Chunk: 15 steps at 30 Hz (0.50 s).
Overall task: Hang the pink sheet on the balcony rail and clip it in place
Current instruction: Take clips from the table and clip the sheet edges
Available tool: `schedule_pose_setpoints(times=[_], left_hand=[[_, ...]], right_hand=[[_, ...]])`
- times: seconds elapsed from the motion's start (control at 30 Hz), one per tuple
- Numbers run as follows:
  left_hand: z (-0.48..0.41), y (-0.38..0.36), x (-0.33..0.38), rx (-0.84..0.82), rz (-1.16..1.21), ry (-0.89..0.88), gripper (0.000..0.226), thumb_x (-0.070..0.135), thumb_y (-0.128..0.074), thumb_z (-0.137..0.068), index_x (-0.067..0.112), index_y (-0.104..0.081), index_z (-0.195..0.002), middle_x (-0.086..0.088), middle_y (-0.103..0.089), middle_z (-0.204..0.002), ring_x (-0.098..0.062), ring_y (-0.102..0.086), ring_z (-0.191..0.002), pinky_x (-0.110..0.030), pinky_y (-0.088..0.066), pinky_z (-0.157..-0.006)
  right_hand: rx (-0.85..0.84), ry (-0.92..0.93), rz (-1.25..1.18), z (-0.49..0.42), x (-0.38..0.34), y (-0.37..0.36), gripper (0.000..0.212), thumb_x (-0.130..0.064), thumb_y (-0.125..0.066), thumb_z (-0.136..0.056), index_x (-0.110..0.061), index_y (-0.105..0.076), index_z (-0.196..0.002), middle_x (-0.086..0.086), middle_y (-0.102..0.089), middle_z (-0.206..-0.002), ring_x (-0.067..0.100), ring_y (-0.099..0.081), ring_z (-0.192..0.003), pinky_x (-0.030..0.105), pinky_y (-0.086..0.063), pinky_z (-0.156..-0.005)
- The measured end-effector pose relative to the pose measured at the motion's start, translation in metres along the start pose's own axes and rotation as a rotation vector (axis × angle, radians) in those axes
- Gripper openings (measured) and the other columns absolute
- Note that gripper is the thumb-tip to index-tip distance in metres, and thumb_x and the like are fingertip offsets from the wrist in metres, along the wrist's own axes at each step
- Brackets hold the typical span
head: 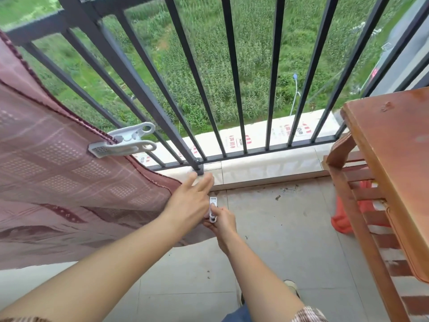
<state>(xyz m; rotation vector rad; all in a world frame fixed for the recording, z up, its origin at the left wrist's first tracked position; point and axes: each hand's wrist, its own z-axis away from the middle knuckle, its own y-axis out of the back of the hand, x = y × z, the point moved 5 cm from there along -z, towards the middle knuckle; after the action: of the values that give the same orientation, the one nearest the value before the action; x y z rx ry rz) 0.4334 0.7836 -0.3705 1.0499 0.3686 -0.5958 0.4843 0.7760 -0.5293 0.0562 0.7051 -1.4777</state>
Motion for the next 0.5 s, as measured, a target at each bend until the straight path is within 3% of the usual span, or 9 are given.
schedule_pose_setpoints(times=[0.07, 0.1, 0.2, 0.37, 0.5], left_hand=[[-0.013, -0.012, 0.011, -0.124, -0.092, -0.02, 0.033, 0.026, -0.048, -0.092, 0.011, -0.065, -0.117, -0.022, -0.037, -0.145, -0.034, -0.018, -0.139, -0.049, -0.007, -0.11], [-0.017, -0.012, 0.014, -0.19, -0.112, -0.021, 0.035, 0.024, -0.042, -0.096, 0.011, -0.061, -0.122, -0.022, -0.038, -0.141, -0.035, -0.022, -0.135, -0.047, -0.011, -0.111], [-0.029, -0.013, 0.016, -0.257, -0.076, -0.014, 0.032, 0.021, -0.036, -0.098, 0.016, -0.061, -0.117, -0.01, -0.054, -0.122, -0.029, -0.04, -0.115, -0.039, -0.025, -0.1], [-0.03, -0.019, 0.016, -0.278, 0.092, -0.08, 0.027, 0.011, -0.039, -0.095, 0.015, -0.063, -0.107, -0.003, -0.065, -0.116, -0.026, -0.054, -0.114, -0.037, -0.026, -0.1], [-0.024, -0.022, 0.007, -0.263, 0.202, -0.043, 0.024, 0.005, -0.043, -0.092, 0.008, -0.062, -0.106, -0.009, -0.064, -0.114, -0.03, -0.061, -0.107, -0.035, -0.043, -0.078]], right_hand=[[0.0, -0.035, -0.053, 0.0, 0.003, 0.0, 0.013, -0.012, -0.056, -0.093, -0.007, -0.057, -0.08, 0.011, -0.058, -0.076, 0.025, -0.059, -0.07, 0.028, -0.054, -0.062], [0.005, -0.055, -0.083, 0.0, 0.004, 0.001, 0.012, -0.011, -0.056, -0.093, -0.007, -0.059, -0.082, 0.011, -0.059, -0.078, 0.026, -0.059, -0.071, 0.028, -0.053, -0.061], [0.025, -0.09, -0.136, -0.002, 0.005, 0.002, 0.011, -0.013, -0.058, -0.093, -0.006, -0.062, -0.085, 0.011, -0.061, -0.081, 0.026, -0.06, -0.07, 0.025, -0.053, -0.057], [-0.005, -0.073, -0.142, -0.005, 0.003, 0.002, 0.016, -0.015, -0.055, -0.095, 0.0, -0.06, -0.09, 0.011, -0.062, -0.07, 0.022, -0.061, -0.063, 0.022, -0.055, -0.052], [-0.045, -0.053, -0.141, -0.006, 0.005, 0.001, 0.022, -0.017, -0.053, -0.097, 0.004, -0.058, -0.1, 0.009, -0.068, -0.064, 0.018, -0.066, -0.06, 0.018, -0.053, -0.049]])
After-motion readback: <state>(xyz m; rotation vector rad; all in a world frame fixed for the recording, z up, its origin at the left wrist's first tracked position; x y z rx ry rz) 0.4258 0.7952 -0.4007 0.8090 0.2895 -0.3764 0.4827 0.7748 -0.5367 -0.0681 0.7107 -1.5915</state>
